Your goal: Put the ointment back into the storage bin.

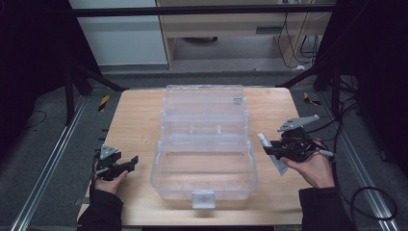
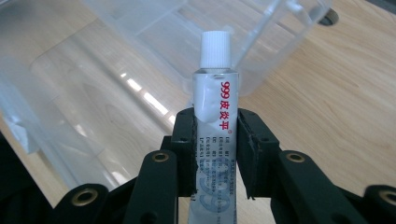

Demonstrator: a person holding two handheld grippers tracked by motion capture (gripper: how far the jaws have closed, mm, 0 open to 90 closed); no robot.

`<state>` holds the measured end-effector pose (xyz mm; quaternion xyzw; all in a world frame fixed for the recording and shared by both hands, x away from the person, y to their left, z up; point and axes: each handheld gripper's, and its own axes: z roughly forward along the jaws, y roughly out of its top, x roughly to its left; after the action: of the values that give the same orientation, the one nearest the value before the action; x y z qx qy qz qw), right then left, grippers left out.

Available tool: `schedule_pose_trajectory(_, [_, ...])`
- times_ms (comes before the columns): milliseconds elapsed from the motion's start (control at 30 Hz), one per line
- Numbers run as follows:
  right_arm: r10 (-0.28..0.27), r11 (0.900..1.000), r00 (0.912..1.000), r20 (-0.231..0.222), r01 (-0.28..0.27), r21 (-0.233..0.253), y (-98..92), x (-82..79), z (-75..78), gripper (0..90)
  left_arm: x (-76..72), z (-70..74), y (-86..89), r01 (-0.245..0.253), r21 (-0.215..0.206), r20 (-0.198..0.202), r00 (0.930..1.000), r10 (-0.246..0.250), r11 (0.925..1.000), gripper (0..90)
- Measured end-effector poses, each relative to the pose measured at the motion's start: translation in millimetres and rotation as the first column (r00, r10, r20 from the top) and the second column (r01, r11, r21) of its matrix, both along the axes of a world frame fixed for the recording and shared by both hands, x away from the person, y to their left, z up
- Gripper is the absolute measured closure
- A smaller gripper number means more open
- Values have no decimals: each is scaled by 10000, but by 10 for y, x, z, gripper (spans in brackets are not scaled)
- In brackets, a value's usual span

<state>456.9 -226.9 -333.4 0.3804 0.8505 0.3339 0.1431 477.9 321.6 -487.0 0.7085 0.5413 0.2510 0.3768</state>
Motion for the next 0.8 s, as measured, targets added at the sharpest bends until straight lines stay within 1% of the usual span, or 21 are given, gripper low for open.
schedule_pose_trajectory(33, [0,10000,10000,0,0,0,0,0,0,699,0,0,0,0,0,0,10000,0,10000,243])
schedule_pose_trajectory(67, [396,9992,9992,72,-396,-94,55,-3,43,699,-1,2,-1,-1,0,22,10000,1,10000,243])
schedule_pose_trajectory(133, [712,9974,9974,79,-711,-139,99,-1,75,699,0,1,0,4,0,14,10000,-4,10000,243])
schedule_pose_trajectory(200, [1137,9934,9935,69,-1136,-171,164,8,112,699,-1,2,-1,5,14,14,10000,-5,10000,243])
schedule_pose_trajectory(233, [1266,9917,9919,33,-1265,-246,186,10,125,699,-1,3,-1,-2,-1,26,10000,2,10000,243])
schedule_pose_trajectory(333, [1788,9833,9839,-24,-1787,-336,290,33,173,699,1,0,0,6,9,6,10000,-6,10000,243])
schedule_pose_trajectory(367, [1788,9833,9839,-24,-1787,-336,290,33,173,699,1,0,0,6,9,6,10000,-6,10000,243])
schedule_pose_trajectory(400, [2030,9782,9791,-90,-2032,-432,358,50,194,699,1,1,0,13,7,13,10000,-13,10000,243])
schedule_pose_trajectory(433, [2030,9782,9791,-90,-2032,-432,358,50,194,699,1,1,0,13,7,13,10000,-13,10000,243])
schedule_pose_trajectory(467, [2310,9713,9728,-167,-2316,-541,433,67,204,698,1,1,1,9,7,9,10000,-9,10000,243])
schedule_pose_trajectory(500, [2310,9713,9728,-167,-2316,-541,433,67,204,698,1,1,1,9,7,9,10000,-9,10000,243])
schedule_pose_trajectory(533, [2469,9668,9688,-201,-2477,-621,474,75,204,699,0,2,3,1,5,12,10000,-1,10000,243])
schedule_pose_trajectory(567, [2767,9571,9603,-360,-2788,-790,558,88,200,699,0,2,3,-5,1,27,10000,5,10000,244])
schedule_pose_trajectory(600, [2890,9520,9565,-410,-2916,-934,598,93,195,698,0,2,3,-3,-2,23,10000,3,10000,243])
schedule_pose_trajectory(667, [3113,9425,9494,-418,-3141,-1141,659,112,186,699,0,2,1,8,0,10,10000,-8,10000,244])
schedule_pose_trajectory(733, [3286,9348,9431,-511,-3325,-1249,726,130,171,699,1,1,0,11,2,13,10000,-11,10000,243])
schedule_pose_trajectory(767, [3286,9348,9431,-511,-3325,-1249,726,130,171,699,1,1,0,11,2,13,10000,-11,10000,243])
schedule_pose_trajectory(800, [3405,9288,9385,-570,-3452,-1350,756,138,163,699,1,2,3,-2,4,3,10000,2,10000,243])
